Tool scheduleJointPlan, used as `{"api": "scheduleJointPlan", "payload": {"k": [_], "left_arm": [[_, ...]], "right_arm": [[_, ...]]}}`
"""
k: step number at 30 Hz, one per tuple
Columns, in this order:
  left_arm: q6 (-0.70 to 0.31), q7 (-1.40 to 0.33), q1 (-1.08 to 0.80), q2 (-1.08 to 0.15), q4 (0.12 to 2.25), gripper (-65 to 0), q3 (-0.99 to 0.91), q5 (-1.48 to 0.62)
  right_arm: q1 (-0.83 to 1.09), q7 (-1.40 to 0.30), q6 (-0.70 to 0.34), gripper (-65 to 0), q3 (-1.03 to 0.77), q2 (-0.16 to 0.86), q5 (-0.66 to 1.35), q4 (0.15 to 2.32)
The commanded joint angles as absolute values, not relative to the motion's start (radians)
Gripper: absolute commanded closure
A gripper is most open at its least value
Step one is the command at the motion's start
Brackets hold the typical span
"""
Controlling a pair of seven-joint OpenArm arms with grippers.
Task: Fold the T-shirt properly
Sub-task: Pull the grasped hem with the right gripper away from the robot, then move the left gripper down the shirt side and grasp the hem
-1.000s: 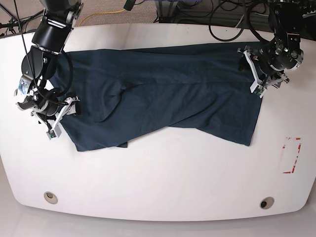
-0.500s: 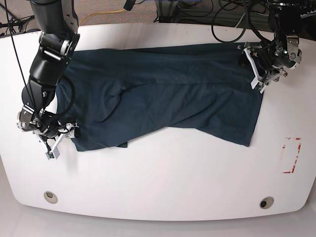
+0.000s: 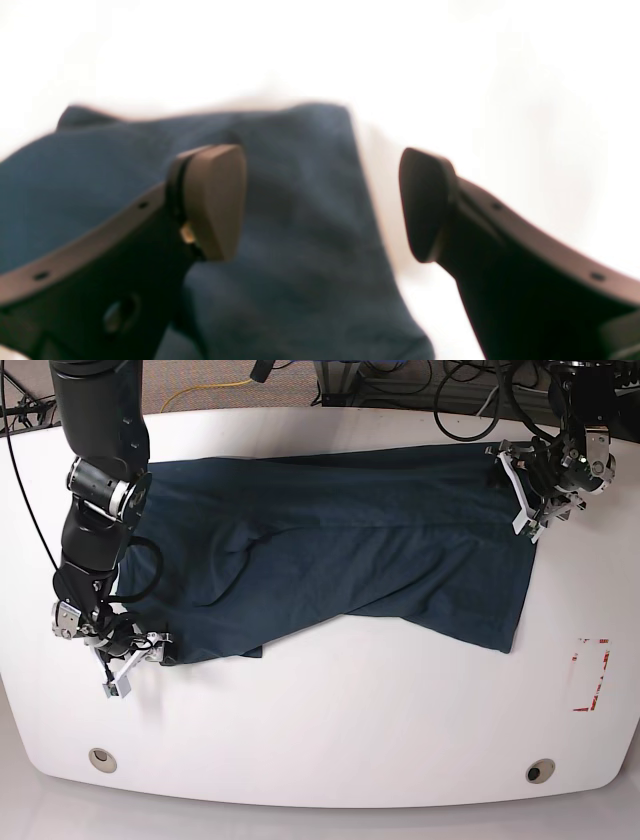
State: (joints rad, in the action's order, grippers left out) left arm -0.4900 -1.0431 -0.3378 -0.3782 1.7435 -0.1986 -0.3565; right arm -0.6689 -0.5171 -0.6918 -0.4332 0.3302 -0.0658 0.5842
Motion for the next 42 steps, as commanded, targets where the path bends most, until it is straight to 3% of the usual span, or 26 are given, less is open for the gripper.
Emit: {"api": "scheduleJointPlan", "payload": {"k": [1,11,22,35,38,42], "left_arm": [[-0.49,-1.072,-0.346,-0.392,1.747,-42.8,-0.2,-0.337],[-0.495,-1.078,-0.348,-0.394,1.756,-42.8,-0.237,-0.338],[-0.667,-1.153,-0.374,-0.423,1.863,-42.8,-0.243,-0.338],[-0.674,-1.21,-0.38,-0.424,1.948,-42.8,-0.308,-0.34],[-0.67,-1.21,-0.378,-0.424,1.948,-42.8,-0.348,-0.34],[-0.668,-1.21,-0.323,-0.421,1.948,-42.8,-0.426,-0.338]], "right_arm": [[-0.705,-0.481,-0.698,-45.8,-0.437,0.346,-0.058,0.591],[-0.705,-0.478,-0.698,-45.8,-0.437,0.338,-0.053,0.59],[-0.693,-0.478,-0.698,-45.8,-0.44,0.321,-0.051,0.59],[-0.673,-0.473,-0.698,-45.7,-0.443,0.275,-0.048,0.59],[-0.673,-0.473,-0.698,-41.1,-0.443,0.26,-0.048,0.59],[-0.673,-0.472,-0.698,-28.2,-0.441,0.246,-0.053,0.59]]}}
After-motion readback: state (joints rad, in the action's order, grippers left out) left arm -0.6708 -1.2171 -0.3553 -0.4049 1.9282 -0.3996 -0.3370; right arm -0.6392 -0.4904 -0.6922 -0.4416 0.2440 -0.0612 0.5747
